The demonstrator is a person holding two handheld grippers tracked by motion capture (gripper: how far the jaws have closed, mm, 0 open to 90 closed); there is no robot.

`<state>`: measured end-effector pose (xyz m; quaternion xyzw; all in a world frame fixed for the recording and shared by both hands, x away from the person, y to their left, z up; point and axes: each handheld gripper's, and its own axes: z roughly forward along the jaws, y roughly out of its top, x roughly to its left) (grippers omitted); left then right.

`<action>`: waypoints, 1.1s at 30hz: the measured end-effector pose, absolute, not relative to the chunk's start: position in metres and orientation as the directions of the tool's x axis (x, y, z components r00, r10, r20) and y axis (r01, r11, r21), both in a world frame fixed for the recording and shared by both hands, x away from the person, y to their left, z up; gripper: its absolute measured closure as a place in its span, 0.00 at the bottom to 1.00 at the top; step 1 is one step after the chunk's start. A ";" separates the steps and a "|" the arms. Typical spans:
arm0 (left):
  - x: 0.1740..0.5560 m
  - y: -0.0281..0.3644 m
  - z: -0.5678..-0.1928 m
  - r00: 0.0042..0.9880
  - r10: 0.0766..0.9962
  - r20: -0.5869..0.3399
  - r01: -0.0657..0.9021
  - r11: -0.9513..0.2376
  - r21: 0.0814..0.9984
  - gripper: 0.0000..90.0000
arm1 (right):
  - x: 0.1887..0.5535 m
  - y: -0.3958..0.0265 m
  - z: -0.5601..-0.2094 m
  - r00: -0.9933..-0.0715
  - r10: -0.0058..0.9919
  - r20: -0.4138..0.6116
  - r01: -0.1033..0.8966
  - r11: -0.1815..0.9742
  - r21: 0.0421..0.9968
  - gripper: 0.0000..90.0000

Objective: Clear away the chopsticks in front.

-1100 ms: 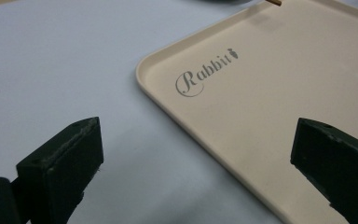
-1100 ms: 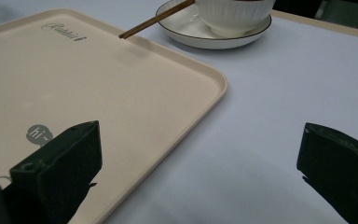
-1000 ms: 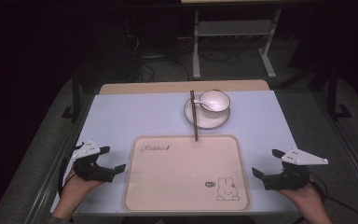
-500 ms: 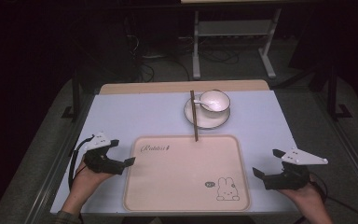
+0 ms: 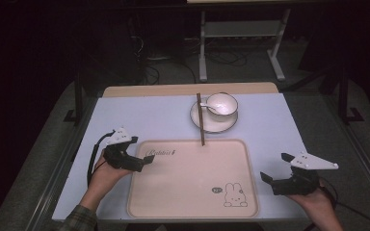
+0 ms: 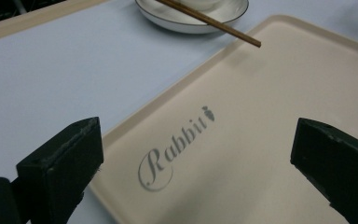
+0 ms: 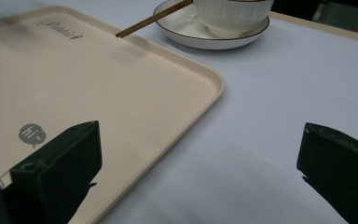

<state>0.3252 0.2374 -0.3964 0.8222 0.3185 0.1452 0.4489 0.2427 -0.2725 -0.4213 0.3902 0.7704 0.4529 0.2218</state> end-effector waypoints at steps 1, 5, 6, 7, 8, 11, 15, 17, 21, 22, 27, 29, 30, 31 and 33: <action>0.327 0.235 -0.396 0.756 0.653 -0.049 0.393 -0.393 0.832 0.02 | 0.243 -0.273 -0.421 -0.597 0.802 0.013 0.400 0.284 0.872 0.00; 0.334 0.228 -0.394 0.758 0.650 -0.048 0.388 -0.391 0.835 0.02 | 0.242 -0.273 -0.421 -0.596 0.803 0.014 0.399 0.281 0.873 0.00; 0.337 0.225 -0.393 0.760 0.648 -0.048 0.386 -0.391 0.835 0.02 | 0.242 -0.273 -0.421 -0.597 0.802 0.014 0.399 0.281 0.873 0.00; 0.339 0.223 -0.393 0.762 0.646 -0.048 0.384 -0.391 0.837 0.02 | 0.242 -0.273 -0.421 -0.599 0.801 0.017 0.400 0.281 0.873 0.00; 0.341 0.220 -0.393 0.764 0.644 -0.049 0.382 -0.389 0.838 0.02 | 0.242 -0.273 -0.421 -0.599 0.801 0.017 0.400 0.281 0.873 0.00; 0.350 0.210 -0.392 0.766 0.641 -0.048 0.381 -0.392 0.837 0.02 | 0.242 -0.273 -0.421 -0.599 0.800 0.015 0.399 0.283 0.872 0.00; 0.361 0.200 -0.392 0.765 0.641 -0.061 0.392 -0.388 0.834 0.02 | 0.242 -0.273 -0.422 -0.601 0.799 0.021 0.403 0.280 0.871 0.00; 0.363 0.197 -0.392 0.762 0.644 -0.062 0.398 -0.391 0.830 0.02 | 0.242 -0.273 -0.422 -0.603 0.798 0.021 0.403 0.282 0.871 0.00; 0.375 0.184 -0.392 0.762 0.643 -0.069 0.406 -0.392 0.826 0.02 | 0.242 -0.273 -0.421 -0.602 0.798 0.022 0.400 0.277 0.873 0.00; 0.378 0.180 -0.392 0.762 0.644 -0.067 0.405 -0.394 0.825 0.02 | 0.242 -0.273 -0.421 -0.602 0.798 0.022 0.400 0.277 0.873 0.00; 0.394 0.164 -0.388 0.762 0.643 -0.075 0.410 -0.389 0.825 0.02 | 0.242 -0.273 -0.421 -0.599 0.800 0.024 0.400 0.273 0.875 0.00; 0.403 0.155 -0.387 0.758 0.647 -0.079 0.415 -0.386 0.824 0.02 | 0.242 -0.273 -0.421 -0.600 0.800 0.024 0.400 0.273 0.875 0.00; 0.407 0.151 -0.387 0.759 0.646 -0.082 0.416 -0.384 0.824 0.02 | 0.242 -0.273 -0.421 -0.600 0.800 0.024 0.400 0.274 0.875 0.00; 0.415 0.144 -0.387 0.760 0.645 -0.084 0.419 -0.387 0.822 0.02 | 0.242 -0.273 -0.421 -0.600 0.800 0.024 0.399 0.273 0.875 0.00; 0.422 0.136 -0.387 0.761 0.644 -0.081 0.422 -0.395 0.816 0.02 | 0.242 -0.273 -0.421 -0.601 0.799 0.025 0.397 0.271 0.877 0.00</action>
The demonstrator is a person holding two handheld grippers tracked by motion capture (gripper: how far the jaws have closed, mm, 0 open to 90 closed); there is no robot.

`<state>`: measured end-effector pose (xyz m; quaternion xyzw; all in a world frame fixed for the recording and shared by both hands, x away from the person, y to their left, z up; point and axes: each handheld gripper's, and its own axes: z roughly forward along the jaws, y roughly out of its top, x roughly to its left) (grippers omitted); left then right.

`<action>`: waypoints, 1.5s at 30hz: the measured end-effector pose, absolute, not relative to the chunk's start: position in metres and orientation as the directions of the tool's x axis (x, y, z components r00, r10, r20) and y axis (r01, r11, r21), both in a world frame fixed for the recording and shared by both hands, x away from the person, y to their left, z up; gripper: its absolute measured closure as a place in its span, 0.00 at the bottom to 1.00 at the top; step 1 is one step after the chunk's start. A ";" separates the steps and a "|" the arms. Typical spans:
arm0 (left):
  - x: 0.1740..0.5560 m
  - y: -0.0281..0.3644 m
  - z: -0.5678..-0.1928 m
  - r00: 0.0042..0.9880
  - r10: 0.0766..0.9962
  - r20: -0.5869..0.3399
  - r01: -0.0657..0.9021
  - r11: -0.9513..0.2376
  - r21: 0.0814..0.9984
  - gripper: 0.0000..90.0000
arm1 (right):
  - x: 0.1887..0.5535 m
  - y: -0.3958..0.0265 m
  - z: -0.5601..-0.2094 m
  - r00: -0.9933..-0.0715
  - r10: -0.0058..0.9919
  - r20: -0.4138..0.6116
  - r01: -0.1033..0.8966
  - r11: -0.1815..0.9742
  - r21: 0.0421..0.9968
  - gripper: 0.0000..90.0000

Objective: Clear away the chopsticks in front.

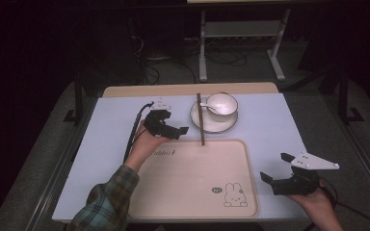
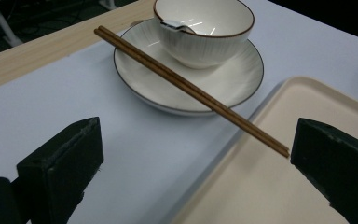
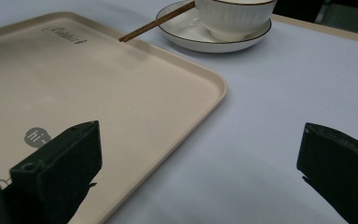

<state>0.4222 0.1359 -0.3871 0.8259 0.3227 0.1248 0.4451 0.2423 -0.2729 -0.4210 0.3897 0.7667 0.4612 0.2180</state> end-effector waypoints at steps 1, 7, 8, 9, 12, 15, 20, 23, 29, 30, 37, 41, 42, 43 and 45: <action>0.422 0.136 -0.387 0.761 0.644 -0.081 0.422 -0.395 0.816 0.02 | 0.242 -0.273 -0.421 -0.601 0.799 0.025 0.397 0.271 0.877 0.00; 0.449 0.106 -0.394 0.754 0.649 -0.103 0.451 -0.397 0.800 0.11 | 0.242 -0.273 -0.422 -0.605 0.796 0.030 0.397 0.269 0.877 0.00; 0.449 0.106 -0.394 0.754 0.649 -0.103 0.451 -0.397 0.800 0.13 | 0.242 -0.273 -0.422 -0.605 0.796 0.030 0.397 0.269 0.877 0.00; 0.455 0.098 -0.398 0.746 0.656 -0.110 0.469 -0.401 0.787 0.13 | 0.243 -0.274 -0.422 -0.606 0.795 0.033 0.398 0.267 0.878 0.00; 0.463 0.089 -0.403 0.734 0.669 -0.118 0.490 -0.402 0.773 0.15 | 0.243 -0.274 -0.422 -0.605 0.795 0.036 0.399 0.263 0.878 0.00; 0.468 0.081 -0.406 0.727 0.675 -0.127 0.510 -0.406 0.759 0.18 | 0.243 -0.275 -0.422 -0.605 0.796 0.038 0.400 0.262 0.879 0.00; 0.476 0.068 -0.412 0.704 0.702 -0.109 0.534 -0.422 0.733 0.30 | 0.243 -0.275 -0.422 -0.609 0.792 0.038 0.397 0.263 0.879 0.00; 0.481 0.061 -0.416 0.689 0.719 -0.086 0.546 -0.438 0.714 0.35 | 0.243 -0.275 -0.422 -0.610 0.792 0.039 0.395 0.261 0.881 0.00; 0.484 0.055 -0.420 0.690 0.720 -0.077 0.555 -0.457 0.695 0.42 | 0.243 -0.275 -0.422 -0.610 0.792 0.040 0.395 0.259 0.881 0.00; 0.484 0.054 -0.421 0.692 0.718 -0.078 0.556 -0.461 0.692 0.43 | 0.243 -0.275 -0.422 -0.610 0.791 0.040 0.395 0.260 0.881 0.00; 0.487 0.050 -0.427 0.691 0.718 -0.086 0.572 -0.470 0.672 0.55 | 0.243 -0.275 -0.422 -0.611 0.791 0.041 0.393 0.258 0.882 0.00; 0.489 0.050 -0.427 0.691 0.719 -0.077 0.571 -0.477 0.668 0.59 | 0.243 -0.275 -0.422 -0.611 0.791 0.042 0.394 0.257 0.882 0.00; 0.490 0.049 -0.427 0.689 0.721 -0.072 0.572 -0.480 0.665 0.60 | 0.243 -0.276 -0.422 -0.611 0.791 0.043 0.393 0.256 0.883 0.00; 0.491 0.049 -0.427 0.687 0.723 -0.071 0.571 -0.477 0.668 0.61 | 0.243 -0.276 -0.422 -0.611 0.791 0.043 0.393 0.256 0.883 0.00; 0.493 0.050 -0.426 0.686 0.724 -0.070 0.571 -0.477 0.669 0.64 | 0.242 -0.276 -0.422 -0.610 0.791 0.044 0.393 0.254 0.884 0.00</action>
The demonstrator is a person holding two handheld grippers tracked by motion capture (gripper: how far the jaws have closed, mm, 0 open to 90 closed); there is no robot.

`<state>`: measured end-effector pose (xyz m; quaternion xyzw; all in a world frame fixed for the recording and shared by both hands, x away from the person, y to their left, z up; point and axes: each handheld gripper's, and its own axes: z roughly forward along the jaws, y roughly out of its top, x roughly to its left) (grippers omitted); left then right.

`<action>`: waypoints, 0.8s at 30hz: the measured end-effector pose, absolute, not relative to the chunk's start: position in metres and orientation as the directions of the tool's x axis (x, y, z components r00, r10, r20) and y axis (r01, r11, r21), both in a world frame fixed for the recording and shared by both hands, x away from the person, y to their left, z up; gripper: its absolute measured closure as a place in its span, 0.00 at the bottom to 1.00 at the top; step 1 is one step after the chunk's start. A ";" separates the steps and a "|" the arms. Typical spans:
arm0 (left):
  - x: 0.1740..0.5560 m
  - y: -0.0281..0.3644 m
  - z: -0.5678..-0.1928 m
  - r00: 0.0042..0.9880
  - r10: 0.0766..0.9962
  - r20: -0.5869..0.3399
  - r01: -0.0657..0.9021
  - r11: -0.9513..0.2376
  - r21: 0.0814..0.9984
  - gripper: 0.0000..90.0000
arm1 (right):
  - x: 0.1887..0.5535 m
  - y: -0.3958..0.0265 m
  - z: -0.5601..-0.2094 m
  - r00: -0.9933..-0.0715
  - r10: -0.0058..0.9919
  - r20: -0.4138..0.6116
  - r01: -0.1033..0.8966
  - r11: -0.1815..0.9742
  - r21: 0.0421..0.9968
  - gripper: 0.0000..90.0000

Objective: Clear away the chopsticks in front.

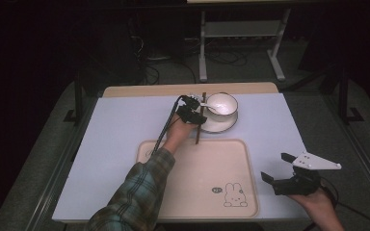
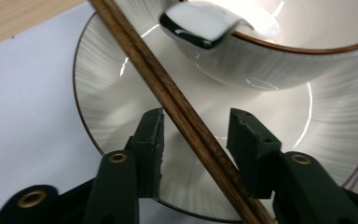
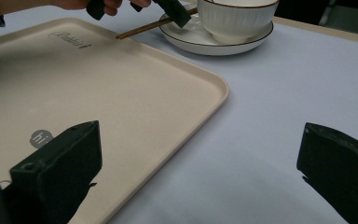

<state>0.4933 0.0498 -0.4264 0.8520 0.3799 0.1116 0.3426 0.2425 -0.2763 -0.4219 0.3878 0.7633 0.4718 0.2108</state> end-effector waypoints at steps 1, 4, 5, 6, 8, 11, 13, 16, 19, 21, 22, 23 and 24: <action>0.494 0.050 -0.426 0.686 0.724 -0.073 0.572 -0.475 0.669 0.65 | 0.243 -0.276 -0.422 -0.610 0.791 0.044 0.393 0.254 0.884 0.00; 0.496 0.051 -0.426 0.684 0.725 -0.073 0.573 -0.473 0.670 0.69 | 0.243 -0.277 -0.422 -0.610 0.791 0.044 0.394 0.255 0.883 0.00; 0.497 0.051 -0.426 0.686 0.725 -0.068 0.569 -0.475 0.671 0.71 | 0.243 -0.277 -0.422 -0.611 0.791 0.044 0.393 0.255 0.883 0.00; 0.499 0.051 -0.425 0.686 0.725 -0.061 0.566 -0.479 0.671 0.73 | 0.243 -0.277 -0.422 -0.610 0.791 0.045 0.394 0.254 0.883 0.00; 0.500 0.051 -0.425 0.685 0.726 -0.054 0.562 -0.481 0.673 0.76 | 0.243 -0.277 -0.422 -0.610 0.791 0.045 0.394 0.253 0.884 0.00; 0.503 0.052 -0.425 0.684 0.728 -0.048 0.557 -0.479 0.679 0.79 | 0.242 -0.277 -0.422 -0.610 0.791 0.047 0.395 0.252 0.883 0.00; 0.505 0.053 -0.424 0.681 0.731 -0.044 0.558 -0.479 0.678 0.81 | 0.242 -0.277 -0.422 -0.609 0.791 0.049 0.395 0.249 0.884 0.00; 0.508 0.054 -0.424 0.681 0.731 -0.041 0.557 -0.481 0.678 0.83 | 0.243 -0.278 -0.422 -0.609 0.791 0.050 0.396 0.249 0.884 0.00; 0.512 0.054 -0.424 0.684 0.729 -0.034 0.553 -0.487 0.676 0.85 | 0.243 -0.278 -0.422 -0.610 0.791 0.051 0.396 0.248 0.884 0.00; 0.512 0.054 -0.424 0.683 0.730 -0.035 0.553 -0.485 0.677 0.86 | 0.243 -0.278 -0.422 -0.609 0.791 0.052 0.396 0.247 0.884 0.00; 0.513 0.055 -0.424 0.682 0.730 -0.035 0.554 -0.485 0.677 0.86 | 0.243 -0.278 -0.422 -0.610 0.791 0.052 0.396 0.247 0.884 0.00; 0.513 0.055 -0.424 0.681 0.731 -0.034 0.554 -0.484 0.677 0.86 | 0.243 -0.278 -0.422 -0.609 0.791 0.051 0.395 0.247 0.885 0.00; 0.513 0.055 -0.424 0.681 0.731 -0.034 0.554 -0.484 0.677 0.86 | 0.243 -0.278 -0.422 -0.610 0.791 0.050 0.395 0.248 0.885 0.00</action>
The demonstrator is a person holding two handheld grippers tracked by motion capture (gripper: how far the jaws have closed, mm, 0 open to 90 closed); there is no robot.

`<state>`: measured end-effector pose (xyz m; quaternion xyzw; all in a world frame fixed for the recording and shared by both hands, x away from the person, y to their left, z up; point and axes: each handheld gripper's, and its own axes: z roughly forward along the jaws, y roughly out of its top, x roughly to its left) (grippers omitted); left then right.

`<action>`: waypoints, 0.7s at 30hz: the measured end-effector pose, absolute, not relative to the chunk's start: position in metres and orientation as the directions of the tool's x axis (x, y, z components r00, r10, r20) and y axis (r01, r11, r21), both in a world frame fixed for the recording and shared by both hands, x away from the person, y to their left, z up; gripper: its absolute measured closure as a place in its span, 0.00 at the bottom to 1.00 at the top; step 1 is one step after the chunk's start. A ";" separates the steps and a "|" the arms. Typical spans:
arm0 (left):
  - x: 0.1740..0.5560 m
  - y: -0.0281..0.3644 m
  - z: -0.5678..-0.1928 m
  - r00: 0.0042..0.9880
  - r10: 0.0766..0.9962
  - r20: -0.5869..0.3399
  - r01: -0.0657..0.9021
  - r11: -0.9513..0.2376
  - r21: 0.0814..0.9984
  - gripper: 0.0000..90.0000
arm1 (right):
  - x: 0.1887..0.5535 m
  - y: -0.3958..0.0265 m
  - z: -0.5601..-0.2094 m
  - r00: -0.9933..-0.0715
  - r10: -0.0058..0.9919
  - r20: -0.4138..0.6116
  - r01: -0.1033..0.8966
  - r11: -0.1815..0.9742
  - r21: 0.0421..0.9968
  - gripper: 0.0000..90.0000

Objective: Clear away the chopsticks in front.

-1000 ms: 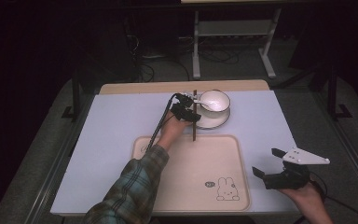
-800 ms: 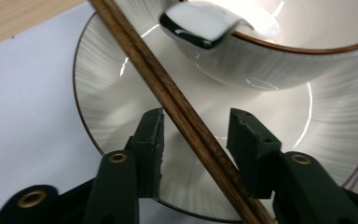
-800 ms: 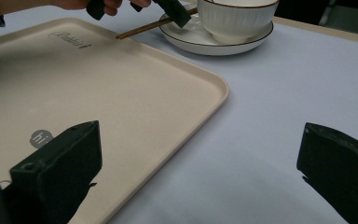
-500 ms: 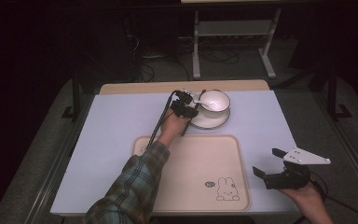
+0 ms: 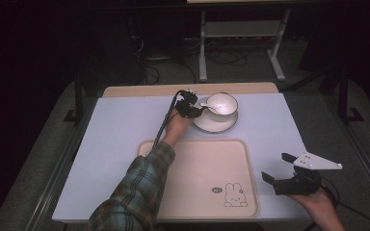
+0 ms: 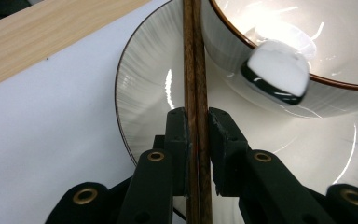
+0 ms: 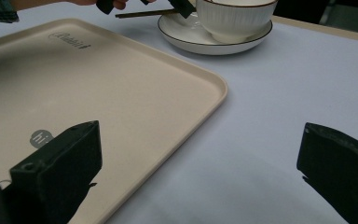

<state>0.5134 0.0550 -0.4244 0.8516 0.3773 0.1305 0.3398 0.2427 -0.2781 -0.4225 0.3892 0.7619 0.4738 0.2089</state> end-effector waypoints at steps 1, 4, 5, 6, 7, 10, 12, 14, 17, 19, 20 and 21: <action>0.514 0.055 -0.425 0.681 0.732 -0.035 0.554 -0.483 0.678 0.86 | 0.243 -0.278 -0.422 -0.610 0.791 0.051 0.396 0.248 0.884 0.00; 0.515 0.056 -0.424 0.680 0.732 -0.030 0.551 -0.484 0.679 0.86 | 0.243 -0.278 -0.422 -0.610 0.791 0.052 0.395 0.247 0.885 0.00; 0.516 0.057 -0.424 0.679 0.734 -0.029 0.551 -0.483 0.681 0.86 | 0.243 -0.278 -0.422 -0.610 0.791 0.052 0.395 0.247 0.885 0.00; 0.516 0.059 -0.424 0.676 0.736 -0.038 0.554 -0.473 0.685 0.84 | 0.242 -0.278 -0.422 -0.610 0.791 0.052 0.395 0.247 0.885 0.00; 0.516 0.059 -0.424 0.676 0.736 -0.038 0.554 -0.473 0.685 0.81 | 0.242 -0.278 -0.422 -0.610 0.791 0.052 0.395 0.247 0.885 0.00; 0.514 0.063 -0.420 0.675 0.735 -0.056 0.556 -0.457 0.694 0.75 | 0.242 -0.278 -0.422 -0.609 0.791 0.052 0.395 0.246 0.885 0.00; 0.509 0.069 -0.413 0.683 0.728 -0.055 0.546 -0.458 0.702 0.73 | 0.242 -0.278 -0.422 -0.609 0.791 0.051 0.395 0.246 0.885 0.00; 0.505 0.075 -0.410 0.686 0.725 -0.059 0.542 -0.456 0.706 0.72 | 0.242 -0.278 -0.423 -0.609 0.791 0.051 0.395 0.247 0.885 0.00; 0.502 0.084 -0.408 0.685 0.724 -0.082 0.551 -0.442 0.707 0.72 | 0.242 -0.278 -0.423 -0.611 0.790 0.047 0.394 0.251 0.884 0.00; 0.498 0.092 -0.407 0.690 0.717 -0.097 0.554 -0.437 0.709 0.75 | 0.241 -0.277 -0.423 -0.611 0.790 0.048 0.395 0.252 0.883 0.00; 0.497 0.096 -0.407 0.695 0.713 -0.099 0.553 -0.441 0.707 0.78 | 0.242 -0.277 -0.423 -0.610 0.791 0.050 0.396 0.249 0.884 0.00; 0.495 0.100 -0.407 0.699 0.708 -0.100 0.550 -0.444 0.707 0.80 | 0.242 -0.277 -0.423 -0.610 0.791 0.050 0.395 0.249 0.884 0.00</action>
